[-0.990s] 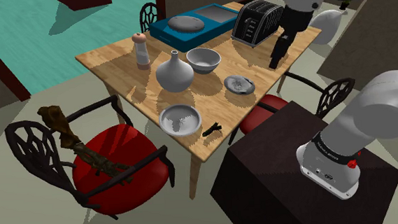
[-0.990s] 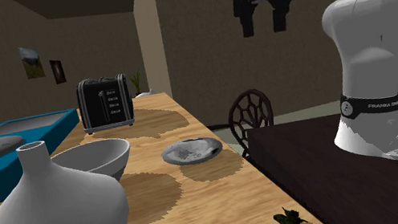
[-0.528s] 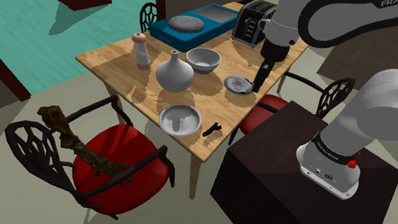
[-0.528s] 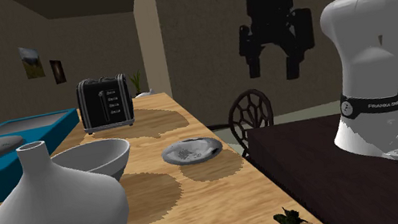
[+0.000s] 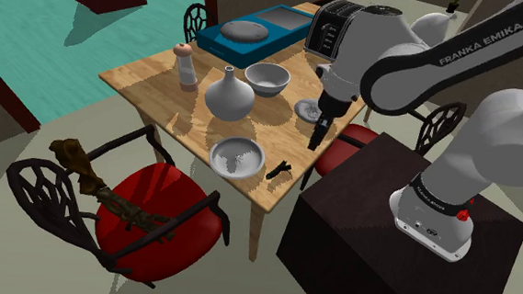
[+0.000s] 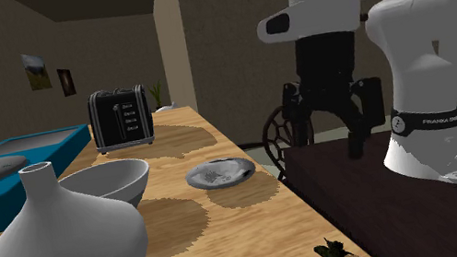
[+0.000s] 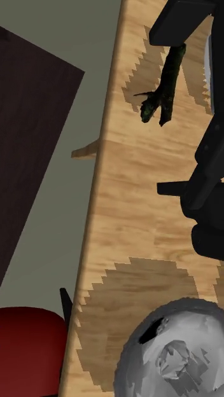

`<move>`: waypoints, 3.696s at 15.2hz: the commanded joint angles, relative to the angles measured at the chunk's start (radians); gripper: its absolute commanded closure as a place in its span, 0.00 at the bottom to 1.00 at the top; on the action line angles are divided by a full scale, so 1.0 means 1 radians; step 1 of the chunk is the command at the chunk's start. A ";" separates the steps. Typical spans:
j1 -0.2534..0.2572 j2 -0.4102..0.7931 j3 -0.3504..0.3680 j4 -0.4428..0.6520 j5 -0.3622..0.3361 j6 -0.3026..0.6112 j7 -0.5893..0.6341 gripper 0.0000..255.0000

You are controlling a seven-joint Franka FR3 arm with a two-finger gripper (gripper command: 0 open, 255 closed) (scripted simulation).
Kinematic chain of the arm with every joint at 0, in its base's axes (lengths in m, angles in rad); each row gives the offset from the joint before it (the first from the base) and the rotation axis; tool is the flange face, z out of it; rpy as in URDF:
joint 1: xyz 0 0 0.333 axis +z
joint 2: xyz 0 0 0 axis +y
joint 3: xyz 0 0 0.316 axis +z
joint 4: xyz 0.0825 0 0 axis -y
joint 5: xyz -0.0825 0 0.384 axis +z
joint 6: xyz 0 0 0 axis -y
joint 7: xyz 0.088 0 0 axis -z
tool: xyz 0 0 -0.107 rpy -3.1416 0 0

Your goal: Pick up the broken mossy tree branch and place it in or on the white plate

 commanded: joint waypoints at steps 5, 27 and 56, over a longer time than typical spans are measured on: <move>0.076 0.305 0.056 0.019 0.075 0.339 -0.017 0.00; 0.068 0.497 0.065 0.046 0.044 0.506 -0.002 1.00; 0.009 0.654 -0.038 0.435 -0.026 -0.030 -0.209 0.00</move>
